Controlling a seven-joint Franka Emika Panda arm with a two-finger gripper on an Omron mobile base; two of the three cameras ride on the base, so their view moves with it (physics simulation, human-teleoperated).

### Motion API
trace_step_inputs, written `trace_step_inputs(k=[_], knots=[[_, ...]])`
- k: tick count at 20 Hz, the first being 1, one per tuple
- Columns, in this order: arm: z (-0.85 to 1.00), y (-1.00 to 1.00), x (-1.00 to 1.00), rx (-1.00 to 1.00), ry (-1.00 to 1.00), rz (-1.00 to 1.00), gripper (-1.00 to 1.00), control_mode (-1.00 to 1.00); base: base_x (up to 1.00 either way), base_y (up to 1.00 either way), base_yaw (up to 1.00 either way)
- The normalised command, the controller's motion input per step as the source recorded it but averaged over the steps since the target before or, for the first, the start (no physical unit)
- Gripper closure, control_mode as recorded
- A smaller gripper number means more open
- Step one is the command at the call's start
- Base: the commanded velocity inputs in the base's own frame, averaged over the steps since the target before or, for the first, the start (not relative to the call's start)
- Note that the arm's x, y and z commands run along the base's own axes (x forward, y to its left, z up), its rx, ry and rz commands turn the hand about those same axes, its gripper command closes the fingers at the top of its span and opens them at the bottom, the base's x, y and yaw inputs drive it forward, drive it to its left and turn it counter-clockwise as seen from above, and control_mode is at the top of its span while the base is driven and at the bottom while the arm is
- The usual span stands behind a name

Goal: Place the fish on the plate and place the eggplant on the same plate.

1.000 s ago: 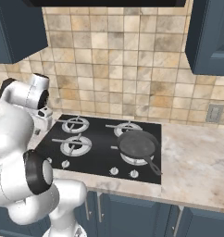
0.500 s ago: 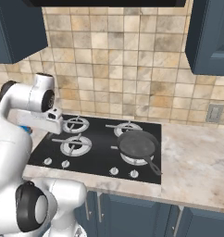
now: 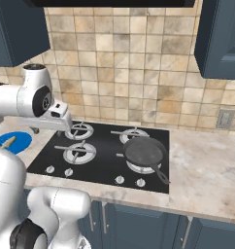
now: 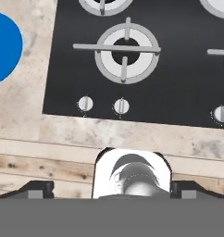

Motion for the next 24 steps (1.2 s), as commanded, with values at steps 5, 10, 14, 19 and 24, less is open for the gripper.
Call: trace_step_inputs(k=[5, 10, 14, 19, 24], knots=[[0.58, -0.43, -0.48, 0.00, -0.29, 0.00, -1.00, -1.00, 0.00, 0.00, 0.00], [0.06, -0.37, -0.37, 0.00, -0.28, 0.00, -1.00, -1.00, 0.00, 0.00, 0.00], [0.00, -0.01, -0.01, 0.00, -0.02, 0.00, -1.00, -1.00, 0.00, 0.00, 0.00], [0.00, 0.00, -0.02, 0.00, 0.00, 0.00, -1.00, -1.00, 0.00, 0.00, 0.00], [0.00, -0.01, -0.17, 0.00, 0.00, -0.01, -1.00, 1.00, -0.55, -0.16, -0.07]])
